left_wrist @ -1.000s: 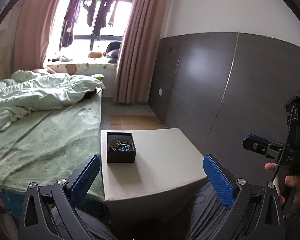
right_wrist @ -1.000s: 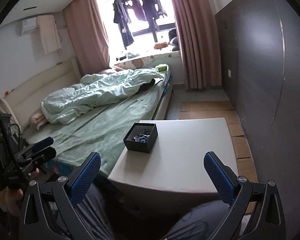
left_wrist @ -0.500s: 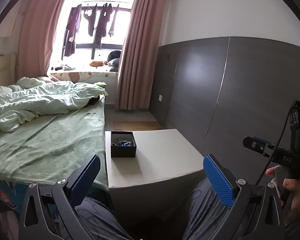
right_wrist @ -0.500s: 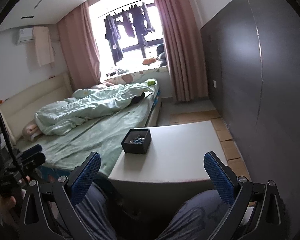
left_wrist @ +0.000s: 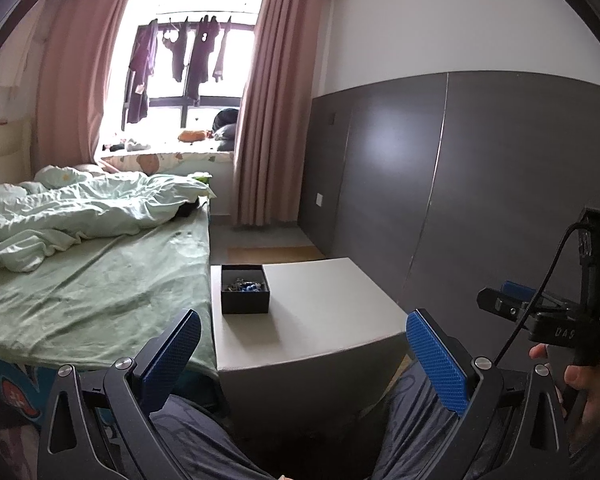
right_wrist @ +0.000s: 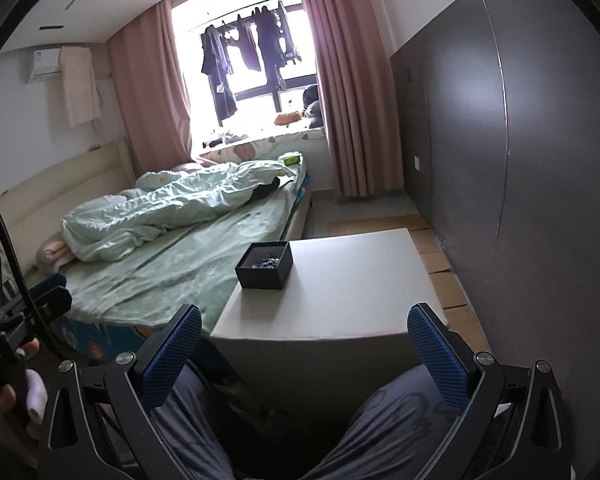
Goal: Organize jewelry
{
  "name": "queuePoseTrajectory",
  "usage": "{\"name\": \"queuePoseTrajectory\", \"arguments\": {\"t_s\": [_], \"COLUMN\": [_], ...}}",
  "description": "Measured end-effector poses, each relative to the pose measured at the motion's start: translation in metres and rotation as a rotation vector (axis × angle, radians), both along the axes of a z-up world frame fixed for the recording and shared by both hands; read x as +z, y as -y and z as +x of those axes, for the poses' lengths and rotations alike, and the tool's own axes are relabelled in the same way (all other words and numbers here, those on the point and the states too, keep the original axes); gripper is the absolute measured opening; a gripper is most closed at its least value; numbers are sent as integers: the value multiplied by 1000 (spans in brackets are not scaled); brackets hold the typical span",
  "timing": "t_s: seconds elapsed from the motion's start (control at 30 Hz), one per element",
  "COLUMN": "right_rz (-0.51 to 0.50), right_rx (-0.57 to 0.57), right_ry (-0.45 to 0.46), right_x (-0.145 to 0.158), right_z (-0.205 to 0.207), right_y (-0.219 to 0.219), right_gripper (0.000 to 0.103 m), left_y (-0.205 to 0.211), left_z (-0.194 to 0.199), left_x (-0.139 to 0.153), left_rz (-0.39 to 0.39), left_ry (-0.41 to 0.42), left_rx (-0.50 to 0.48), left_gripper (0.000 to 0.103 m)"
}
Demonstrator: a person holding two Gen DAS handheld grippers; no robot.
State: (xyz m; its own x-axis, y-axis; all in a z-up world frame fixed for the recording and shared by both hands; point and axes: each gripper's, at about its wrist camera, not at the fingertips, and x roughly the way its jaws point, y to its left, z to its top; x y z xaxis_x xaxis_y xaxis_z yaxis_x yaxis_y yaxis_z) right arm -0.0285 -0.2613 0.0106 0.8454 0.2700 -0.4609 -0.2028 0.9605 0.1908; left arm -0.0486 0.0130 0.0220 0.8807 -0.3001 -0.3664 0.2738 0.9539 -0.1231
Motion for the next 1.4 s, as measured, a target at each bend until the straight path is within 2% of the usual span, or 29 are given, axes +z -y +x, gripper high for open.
{"name": "queuePoseTrajectory", "arguments": {"t_s": [0.73,0.9,1.4], "right_rz": [-13,-14,-18], "right_rx": [-24,-18,-17], "right_ry": [-10,-19,-20], "right_x": [-4,-4,-4], "right_z": [-2,-1,3], "right_y": [-1,-3,-5], "right_gripper": [103,103,103], "left_y": [-6,-3,-9], "left_z": [2,3,4], "left_x": [-3,-3,-4], "left_rz": [-12,19,14], "left_ry": [1,6,1], "left_rx": [29,66,83], "left_gripper": [103,103,103]}}
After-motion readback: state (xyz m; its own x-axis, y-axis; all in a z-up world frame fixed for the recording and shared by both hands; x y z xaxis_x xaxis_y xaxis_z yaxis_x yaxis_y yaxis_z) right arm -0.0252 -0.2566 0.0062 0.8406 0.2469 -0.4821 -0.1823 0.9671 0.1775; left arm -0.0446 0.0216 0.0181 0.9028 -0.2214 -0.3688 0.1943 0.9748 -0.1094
